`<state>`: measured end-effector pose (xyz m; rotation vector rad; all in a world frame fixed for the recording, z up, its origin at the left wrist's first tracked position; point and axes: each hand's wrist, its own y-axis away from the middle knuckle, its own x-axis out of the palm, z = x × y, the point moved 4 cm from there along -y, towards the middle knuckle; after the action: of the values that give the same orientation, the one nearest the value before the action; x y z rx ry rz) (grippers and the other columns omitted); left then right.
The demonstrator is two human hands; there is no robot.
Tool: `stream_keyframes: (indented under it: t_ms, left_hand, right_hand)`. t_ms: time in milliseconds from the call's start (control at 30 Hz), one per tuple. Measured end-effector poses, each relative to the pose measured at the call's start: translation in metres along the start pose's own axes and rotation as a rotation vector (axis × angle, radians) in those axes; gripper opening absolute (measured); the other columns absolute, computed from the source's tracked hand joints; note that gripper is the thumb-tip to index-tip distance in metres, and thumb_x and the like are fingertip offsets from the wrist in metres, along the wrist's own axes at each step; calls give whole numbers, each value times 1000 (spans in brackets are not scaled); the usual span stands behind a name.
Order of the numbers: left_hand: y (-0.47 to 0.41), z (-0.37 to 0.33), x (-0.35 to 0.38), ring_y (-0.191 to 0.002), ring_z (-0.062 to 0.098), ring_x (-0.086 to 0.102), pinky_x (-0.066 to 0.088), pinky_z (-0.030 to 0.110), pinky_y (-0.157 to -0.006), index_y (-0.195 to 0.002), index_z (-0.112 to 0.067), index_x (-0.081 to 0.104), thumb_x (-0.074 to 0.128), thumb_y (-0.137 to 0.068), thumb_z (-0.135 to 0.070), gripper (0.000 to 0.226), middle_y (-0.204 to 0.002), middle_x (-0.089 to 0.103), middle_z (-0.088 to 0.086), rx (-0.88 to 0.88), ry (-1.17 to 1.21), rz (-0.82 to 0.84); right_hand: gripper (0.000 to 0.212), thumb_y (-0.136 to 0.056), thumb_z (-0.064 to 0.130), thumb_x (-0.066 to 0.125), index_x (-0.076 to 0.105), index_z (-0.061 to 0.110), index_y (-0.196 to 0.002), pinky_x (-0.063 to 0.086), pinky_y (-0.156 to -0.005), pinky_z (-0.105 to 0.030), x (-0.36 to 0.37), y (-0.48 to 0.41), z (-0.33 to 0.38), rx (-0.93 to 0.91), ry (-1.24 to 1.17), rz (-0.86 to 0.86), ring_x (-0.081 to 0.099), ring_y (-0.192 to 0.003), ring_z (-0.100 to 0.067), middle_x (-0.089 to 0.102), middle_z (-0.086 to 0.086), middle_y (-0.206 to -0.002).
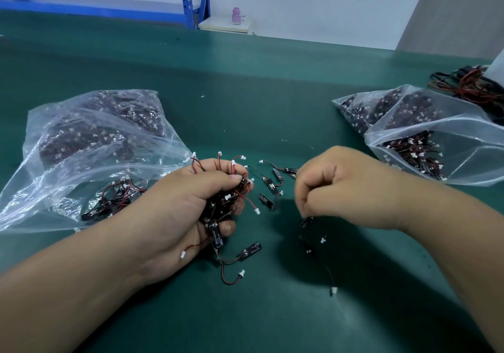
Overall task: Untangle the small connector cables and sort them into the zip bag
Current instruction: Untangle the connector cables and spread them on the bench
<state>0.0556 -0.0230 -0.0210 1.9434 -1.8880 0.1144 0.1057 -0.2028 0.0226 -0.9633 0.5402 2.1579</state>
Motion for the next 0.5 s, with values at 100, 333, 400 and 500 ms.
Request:
stream_keyframes:
  t_ms: [100, 333, 400, 500]
  left_hand:
    - [1, 0, -1, -52, 16, 53, 36, 24, -37, -82, -17, 71, 66, -73, -11, 11, -80, 69, 11, -5, 2, 0]
    - [0, 0, 1, -53, 15, 52, 36, 24, -37, -82, -16, 71, 66, -69, -13, 14, -80, 68, 11, 2, 1, 11]
    - [0, 0, 0, -52, 15, 52, 36, 24, -37, -81, -17, 72, 66, -71, -12, 13, -80, 68, 11, 4, -2, 17]
    - [-2, 2, -1, -52, 15, 53, 36, 24, -37, -82, -17, 71, 65, -77, -10, 11, -80, 68, 10, 1, -1, 22]
  right_hand:
    - [20, -62, 25, 52, 70, 25, -71, 48, -53, -25, 0, -2, 0, -1, 86, -110, 56, -54, -7, 66, 7, -64]
    - [19, -83, 22, 74, 73, 38, -94, 42, -56, -12, -8, 0, -5, 22, 174, -117, 54, -56, 1, 65, 15, -72]
    - [32, -89, 29, 68, 67, 44, -116, 44, -64, -13, 3, -3, -4, 27, 283, -80, 54, -66, 2, 64, 15, -82]
    - [30, -93, 30, 58, 64, 40, -120, 51, -83, -35, 16, -6, 4, -32, 501, -83, 56, -92, -10, 54, 13, -93]
